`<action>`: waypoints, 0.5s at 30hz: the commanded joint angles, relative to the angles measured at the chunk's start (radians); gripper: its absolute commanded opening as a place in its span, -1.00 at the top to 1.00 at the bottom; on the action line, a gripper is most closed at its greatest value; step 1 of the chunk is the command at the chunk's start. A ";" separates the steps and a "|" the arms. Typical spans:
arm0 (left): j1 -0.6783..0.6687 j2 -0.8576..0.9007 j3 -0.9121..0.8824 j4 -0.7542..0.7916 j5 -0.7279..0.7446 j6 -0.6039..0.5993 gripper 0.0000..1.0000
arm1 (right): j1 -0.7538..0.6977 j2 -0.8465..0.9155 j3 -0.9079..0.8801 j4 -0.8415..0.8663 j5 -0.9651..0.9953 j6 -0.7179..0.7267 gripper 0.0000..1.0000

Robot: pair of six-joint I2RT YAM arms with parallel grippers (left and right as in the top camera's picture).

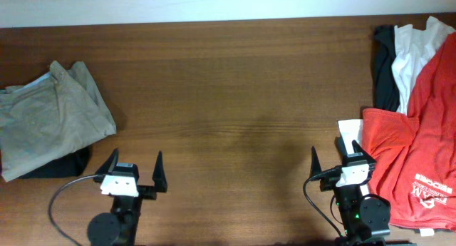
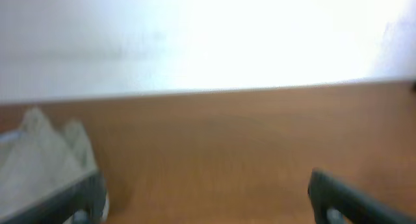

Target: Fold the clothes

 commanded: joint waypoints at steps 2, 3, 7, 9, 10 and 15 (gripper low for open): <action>-0.003 -0.027 -0.142 0.147 -0.036 -0.003 -0.98 | 0.001 -0.006 -0.005 -0.006 0.009 0.011 -0.97; -0.003 -0.027 -0.142 0.124 -0.036 -0.003 -0.98 | 0.001 -0.006 -0.005 -0.006 0.009 0.011 -0.97; -0.003 -0.026 -0.142 0.084 -0.036 -0.003 -0.98 | 0.001 -0.006 -0.005 -0.006 0.009 0.011 -0.97; -0.003 -0.026 -0.142 0.085 -0.036 -0.003 -0.98 | 0.001 -0.006 -0.005 -0.006 0.009 0.011 -0.98; -0.003 -0.026 -0.142 0.085 -0.036 -0.003 -0.98 | 0.001 -0.006 -0.005 -0.006 0.009 0.011 -0.97; -0.003 -0.026 -0.142 0.084 -0.036 -0.003 -0.99 | 0.001 -0.006 -0.005 -0.006 0.009 0.011 -0.97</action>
